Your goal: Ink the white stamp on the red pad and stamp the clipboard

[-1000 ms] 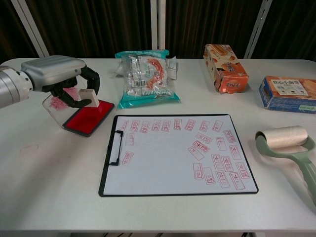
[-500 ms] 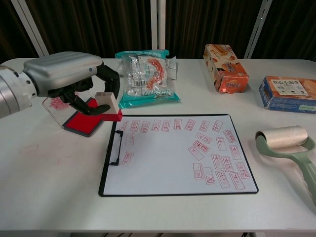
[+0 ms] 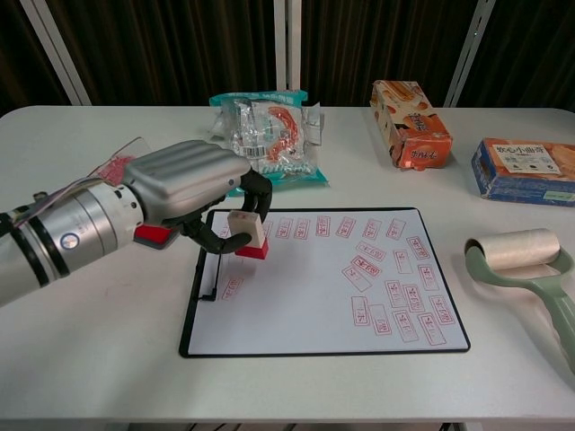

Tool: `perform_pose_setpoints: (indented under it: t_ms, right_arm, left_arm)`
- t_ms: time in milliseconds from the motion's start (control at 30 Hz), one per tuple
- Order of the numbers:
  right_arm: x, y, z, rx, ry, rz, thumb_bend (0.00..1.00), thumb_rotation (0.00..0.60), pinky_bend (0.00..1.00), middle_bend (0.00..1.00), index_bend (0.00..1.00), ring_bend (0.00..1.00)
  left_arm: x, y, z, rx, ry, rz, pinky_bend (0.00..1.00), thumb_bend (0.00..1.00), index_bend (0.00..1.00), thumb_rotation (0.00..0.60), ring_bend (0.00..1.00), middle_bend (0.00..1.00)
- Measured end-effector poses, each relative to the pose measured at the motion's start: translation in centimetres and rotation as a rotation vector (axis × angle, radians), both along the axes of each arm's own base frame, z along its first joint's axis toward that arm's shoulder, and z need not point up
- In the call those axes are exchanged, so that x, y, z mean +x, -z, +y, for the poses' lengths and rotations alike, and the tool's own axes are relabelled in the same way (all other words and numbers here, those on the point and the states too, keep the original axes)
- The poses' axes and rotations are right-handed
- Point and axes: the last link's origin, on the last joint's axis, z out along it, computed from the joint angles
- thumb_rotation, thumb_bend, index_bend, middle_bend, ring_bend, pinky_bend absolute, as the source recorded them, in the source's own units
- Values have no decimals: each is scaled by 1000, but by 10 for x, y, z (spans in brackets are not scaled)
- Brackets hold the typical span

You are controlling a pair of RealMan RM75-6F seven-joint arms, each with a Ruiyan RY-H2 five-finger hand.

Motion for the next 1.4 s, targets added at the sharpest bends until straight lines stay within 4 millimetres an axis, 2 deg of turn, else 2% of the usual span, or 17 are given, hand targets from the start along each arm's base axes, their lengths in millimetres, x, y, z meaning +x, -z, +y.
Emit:
perform_pose_setpoints:
  t_ms: [200,333,533,867,1100,1400]
  right_arm:
    - [-3,0,-1,1,12,-3,321,600,0,0,0,0]
    - [-5,0,-2,7,17,-1,321,600,0,0,0,0]
    - [-5,-2,-3,2,16,-4,320,600,0,0,0,0]
    - [-5,-5,-2,-8,19,-6,321,600,0,0,0,0]
    - [-9,-9,-1,-19,32,-9,321,600,0,0,0,0]
    - [-10,-8,-2,-17,31,-10,321,600,0,0,0,0]
  left_arm:
    - [8,11,8,1,-65,16,1000,472,699,600,996,706]
    - [23,19,13,3,-84,10,1000,474,699,600,996,709]
    - [44,28,18,-4,-55,1,1000,476,700,600,996,710]
    - [65,49,22,-15,-38,1,1000,476,700,600,997,710]
    - [74,57,29,-7,-23,10,1000,477,700,600,998,710]
    - [79,59,34,0,-48,21,1000,477,700,600,998,709]
